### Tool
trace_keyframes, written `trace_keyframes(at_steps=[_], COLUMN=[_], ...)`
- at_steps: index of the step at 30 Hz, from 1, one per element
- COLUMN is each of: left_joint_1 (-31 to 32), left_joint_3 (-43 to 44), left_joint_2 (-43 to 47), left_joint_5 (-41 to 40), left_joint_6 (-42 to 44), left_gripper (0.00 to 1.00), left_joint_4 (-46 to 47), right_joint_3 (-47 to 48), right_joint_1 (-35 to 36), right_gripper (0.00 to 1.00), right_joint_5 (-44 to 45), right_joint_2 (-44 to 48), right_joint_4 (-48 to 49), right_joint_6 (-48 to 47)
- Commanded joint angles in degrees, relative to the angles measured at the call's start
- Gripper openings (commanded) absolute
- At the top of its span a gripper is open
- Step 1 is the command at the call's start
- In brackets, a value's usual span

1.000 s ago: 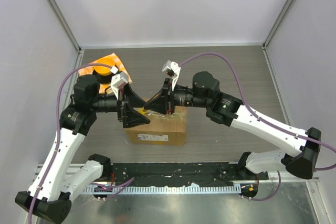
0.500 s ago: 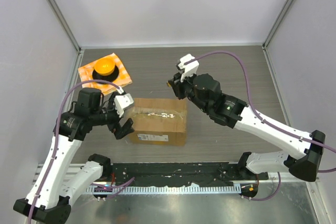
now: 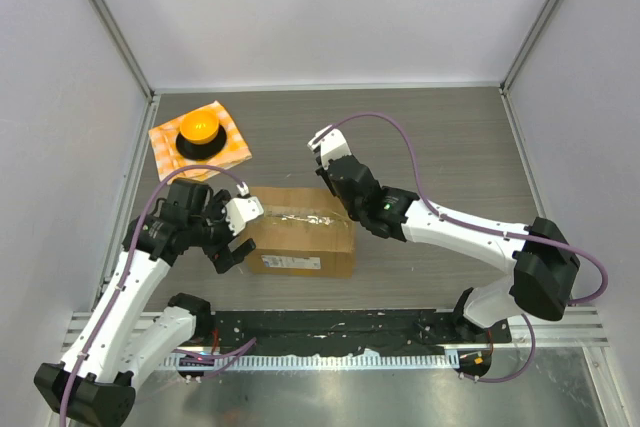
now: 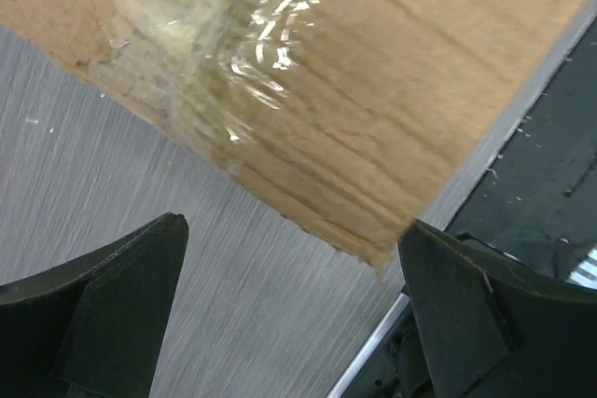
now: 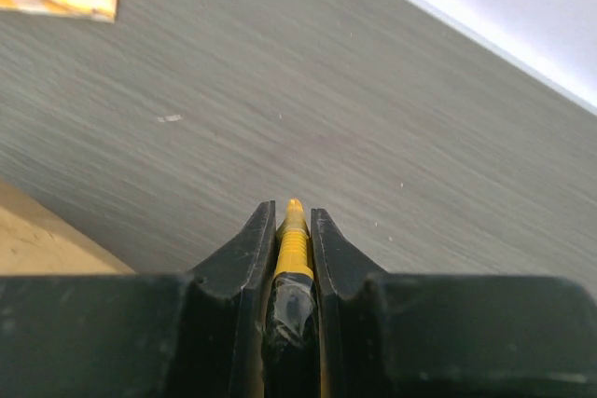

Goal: Unpack the express box

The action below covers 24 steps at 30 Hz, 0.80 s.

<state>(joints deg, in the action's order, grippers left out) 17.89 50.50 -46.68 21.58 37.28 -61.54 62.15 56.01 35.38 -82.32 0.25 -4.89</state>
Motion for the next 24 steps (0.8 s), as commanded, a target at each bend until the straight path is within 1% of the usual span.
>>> trace_keyframes(at_steps=[1,4,8,9,13,17,18,19,22,24], left_joint_1=[0.13,0.13,0.13,0.13,0.13,0.13,0.04,-0.4,-4.43,-6.02], left_joint_3=[-1.72,-1.81,0.29,0.74,2.41,3.81,4.25,4.95,8.29,11.19], left_joint_2=[-0.25,-1.92,-6.4,-7.11,-10.62,-13.61,-14.23,-14.32,-16.06,-17.65], left_joint_5=[-5.67,-8.39,-9.02,-8.23,-4.11,-1.64,-0.85,0.03,5.82,9.08], left_joint_6=[-3.08,-4.75,-7.65,-8.01,-9.24,-10.65,-10.21,-8.9,-8.98,-8.98], left_gripper=[1.0,1.0,0.97,0.97,0.89,0.84,0.84,0.84,0.84,0.84], left_joint_4=[10.37,14.68,18.11,18.38,18.38,18.12,17.51,17.33,16.81,13.56], right_joint_3=[-2.29,-5.19,-10.28,-11.08,-13.45,-15.13,-15.04,-14.78,-13.02,-11.71], right_joint_1=[-0.11,0.06,0.59,1.29,3.4,7.79,8.93,10.25,11.75,12.54], right_gripper=[0.01,0.01,0.01,0.01,0.01,0.01,0.01,0.01,0.01,0.01], right_joint_5=[1.89,0.58,0.05,-0.13,0.66,3.64,5.65,6.71,8.74,10.66], right_joint_2=[0.23,1.9,6.38,7.43,12.17,14.82,15.17,15.44,16.32,16.93], right_joint_4=[4.94,4.14,2.74,2.21,0.1,-2.53,-3.84,-4.81,-7.8,-9.47], right_joint_6=[0.31,3.37,7.87,8.74,12.96,17.01,17.97,18.33,19.56,19.83])
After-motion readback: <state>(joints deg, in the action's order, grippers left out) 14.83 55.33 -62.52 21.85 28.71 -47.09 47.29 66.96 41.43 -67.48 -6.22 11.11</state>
